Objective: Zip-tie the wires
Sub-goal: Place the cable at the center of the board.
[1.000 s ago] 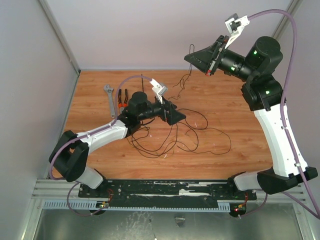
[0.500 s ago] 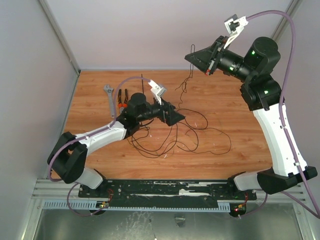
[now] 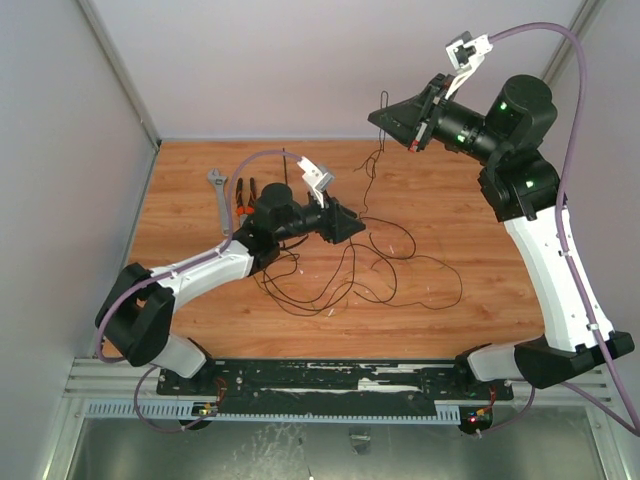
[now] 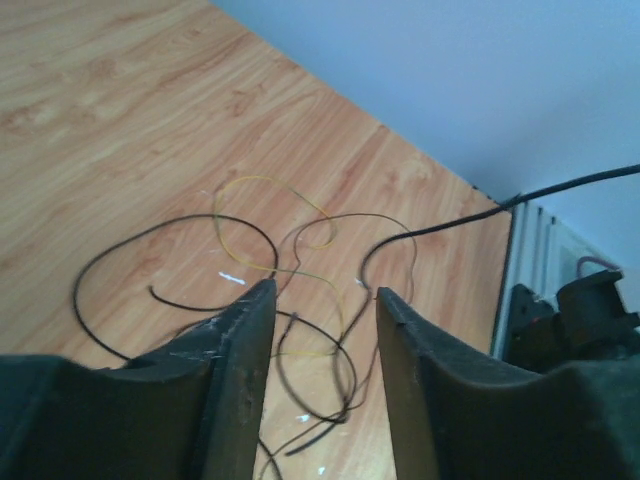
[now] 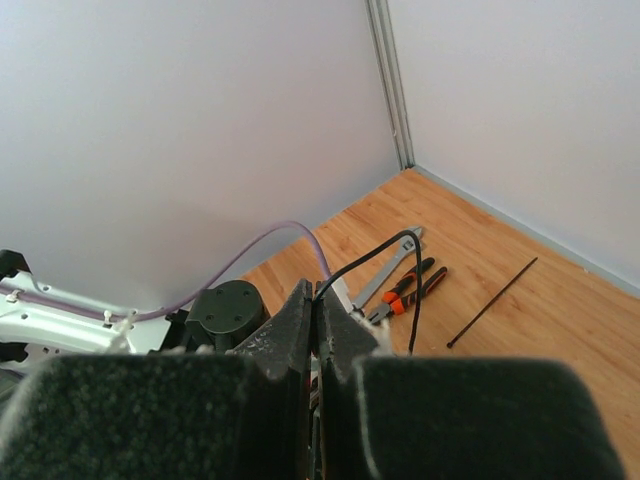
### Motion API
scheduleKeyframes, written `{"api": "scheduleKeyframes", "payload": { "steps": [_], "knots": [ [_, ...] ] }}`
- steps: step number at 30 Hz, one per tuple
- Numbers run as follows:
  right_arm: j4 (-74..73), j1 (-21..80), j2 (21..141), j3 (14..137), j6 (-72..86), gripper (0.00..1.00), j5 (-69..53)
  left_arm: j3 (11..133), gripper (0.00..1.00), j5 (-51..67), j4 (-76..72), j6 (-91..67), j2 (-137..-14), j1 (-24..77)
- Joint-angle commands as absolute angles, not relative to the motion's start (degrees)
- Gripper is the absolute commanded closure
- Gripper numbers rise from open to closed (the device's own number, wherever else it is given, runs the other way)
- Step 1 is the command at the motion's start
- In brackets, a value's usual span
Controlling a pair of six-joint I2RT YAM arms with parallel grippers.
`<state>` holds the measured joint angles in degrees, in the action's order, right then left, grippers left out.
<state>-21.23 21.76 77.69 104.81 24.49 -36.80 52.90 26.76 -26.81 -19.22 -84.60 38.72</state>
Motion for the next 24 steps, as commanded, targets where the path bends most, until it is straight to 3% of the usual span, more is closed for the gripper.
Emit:
{"api": "scheduleKeyframes", "payload": {
  "steps": [1,6,12,17,24],
  "knots": [
    [-20.89,21.96,76.98,104.51,24.04,1.00,-35.55,53.68,0.55,27.87,-27.44,-18.37,-84.86,38.85],
    [-21.59,21.84,77.80,106.35,23.47,1.00,-34.09,49.74,0.64,28.69,-28.99,-18.61,-83.21,38.85],
    [-24.46,21.56,77.79,106.32,21.05,1.00,-29.54,49.32,1.00,28.02,-26.44,-18.08,-81.87,38.85],
    [-29.21,19.67,76.22,101.26,16.51,0.99,-18.66,50.61,1.00,23.60,-17.48,-17.46,-76.81,38.85],
    [-33.20,16.54,69.69,85.07,12.72,0.99,-2.49,55.78,1.00,23.30,-5.05,-17.17,-70.87,39.00]
  ]
}}
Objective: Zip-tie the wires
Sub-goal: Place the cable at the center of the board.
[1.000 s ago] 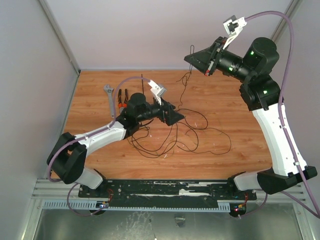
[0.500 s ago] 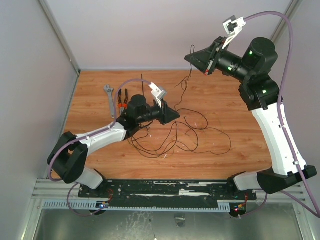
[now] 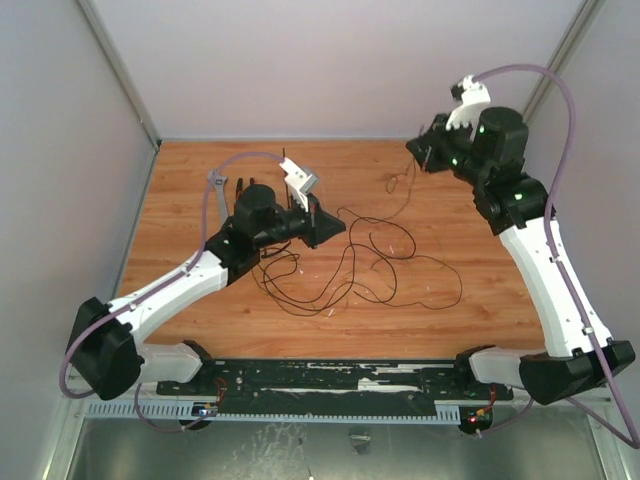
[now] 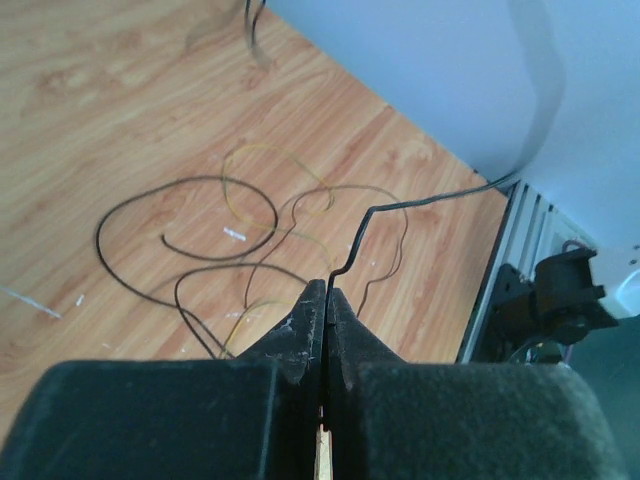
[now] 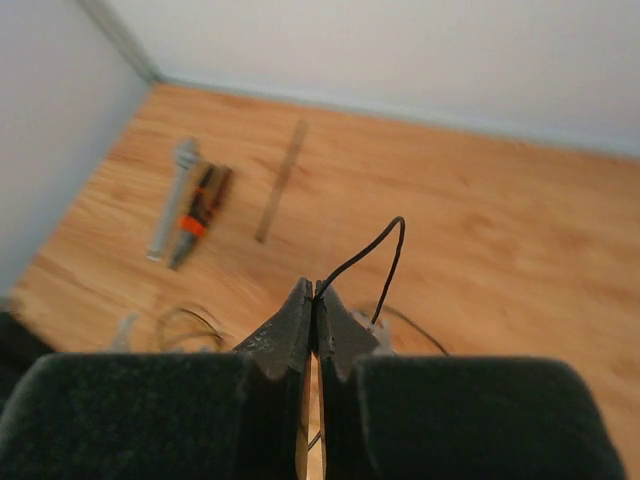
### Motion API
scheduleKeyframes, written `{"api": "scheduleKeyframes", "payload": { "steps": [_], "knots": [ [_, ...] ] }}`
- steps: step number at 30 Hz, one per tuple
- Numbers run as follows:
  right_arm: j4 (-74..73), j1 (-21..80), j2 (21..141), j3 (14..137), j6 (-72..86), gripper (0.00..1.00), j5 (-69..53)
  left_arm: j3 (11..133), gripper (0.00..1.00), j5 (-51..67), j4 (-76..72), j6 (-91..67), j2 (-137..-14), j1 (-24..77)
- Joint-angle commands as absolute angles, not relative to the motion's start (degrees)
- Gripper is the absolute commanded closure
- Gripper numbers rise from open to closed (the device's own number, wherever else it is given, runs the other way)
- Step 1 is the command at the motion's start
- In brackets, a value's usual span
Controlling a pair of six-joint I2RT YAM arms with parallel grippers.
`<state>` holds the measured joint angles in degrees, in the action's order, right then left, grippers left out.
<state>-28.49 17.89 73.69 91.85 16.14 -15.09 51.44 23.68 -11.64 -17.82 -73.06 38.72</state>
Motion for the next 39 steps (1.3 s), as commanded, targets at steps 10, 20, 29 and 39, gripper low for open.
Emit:
{"api": "scheduleKeyframes", "payload": {
  "steps": [10,20,29,39],
  "knots": [
    [-37.67,16.52,58.25,63.81,15.03,0.96,0.57,54.54,1.00,24.06,-3.34,-22.20,-73.71,41.75],
    [-20.57,17.66,57.91,41.48,24.72,0.88,-10.24,43.94,1.00,16.48,2.59,-26.36,-68.36,41.75],
    [-16.35,23.15,60.63,39.04,27.84,0.69,-18.22,42.69,1.00,7.01,13.58,-30.23,-58.25,36.39],
    [-16.12,24.07,62.40,40.90,26.43,0.63,-16.36,41.29,1.00,6.27,19.24,-28.41,-58.10,31.99]
  ]
}}
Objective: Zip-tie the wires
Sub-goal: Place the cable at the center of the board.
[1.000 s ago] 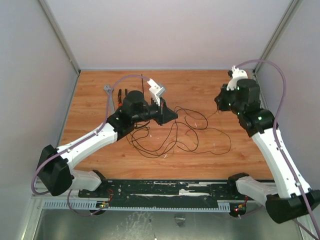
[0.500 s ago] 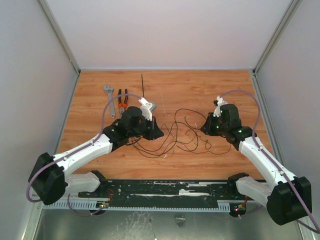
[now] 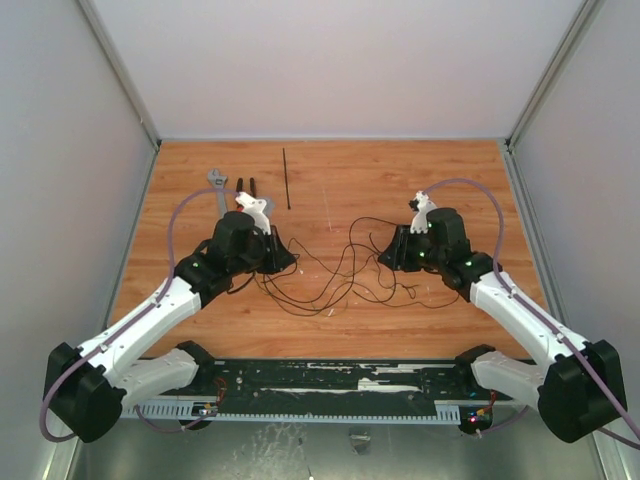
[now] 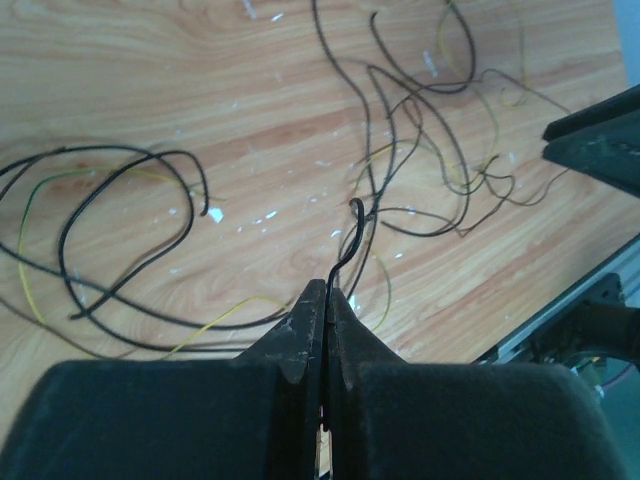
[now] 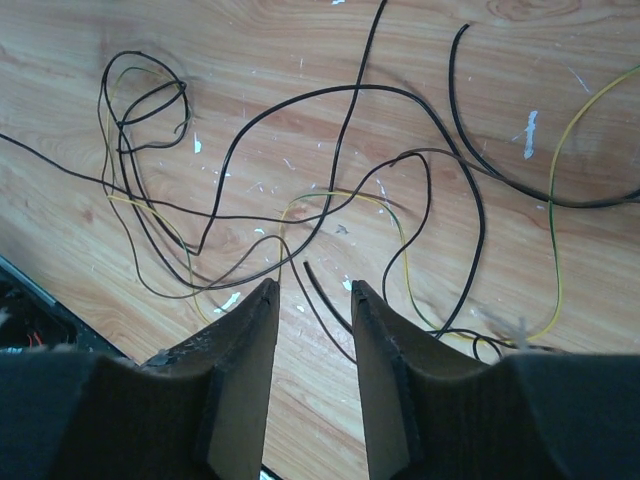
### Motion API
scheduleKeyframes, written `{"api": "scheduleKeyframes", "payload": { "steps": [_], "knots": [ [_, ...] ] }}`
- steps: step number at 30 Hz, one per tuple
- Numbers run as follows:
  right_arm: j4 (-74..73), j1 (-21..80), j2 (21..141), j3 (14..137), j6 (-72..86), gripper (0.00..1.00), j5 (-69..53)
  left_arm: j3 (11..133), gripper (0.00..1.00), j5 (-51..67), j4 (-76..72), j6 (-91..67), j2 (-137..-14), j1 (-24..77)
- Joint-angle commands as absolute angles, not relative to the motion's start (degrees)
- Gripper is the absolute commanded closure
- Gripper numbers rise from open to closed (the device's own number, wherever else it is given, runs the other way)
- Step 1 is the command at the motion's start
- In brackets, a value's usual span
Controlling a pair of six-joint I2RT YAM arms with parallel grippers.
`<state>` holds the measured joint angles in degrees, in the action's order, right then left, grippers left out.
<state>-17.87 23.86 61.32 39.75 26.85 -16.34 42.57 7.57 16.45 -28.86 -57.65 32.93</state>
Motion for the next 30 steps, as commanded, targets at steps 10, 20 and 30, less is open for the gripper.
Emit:
{"api": "scheduleKeyframes", "payload": {
  "steps": [10,20,30],
  "knots": [
    [-15.38,24.09,64.15,41.35,25.32,0.61,-14.48,39.23,1.00,0.12,22.36,-30.65,-57.53,27.53],
    [-11.49,24.08,66.53,46.37,24.41,0.55,-9.90,35.26,1.00,-2.29,19.43,-31.21,-61.92,23.88],
    [-9.96,24.08,70.16,45.72,22.81,0.54,-10.23,34.94,1.00,-9.22,17.79,-30.57,-66.95,22.70]
  ]
}}
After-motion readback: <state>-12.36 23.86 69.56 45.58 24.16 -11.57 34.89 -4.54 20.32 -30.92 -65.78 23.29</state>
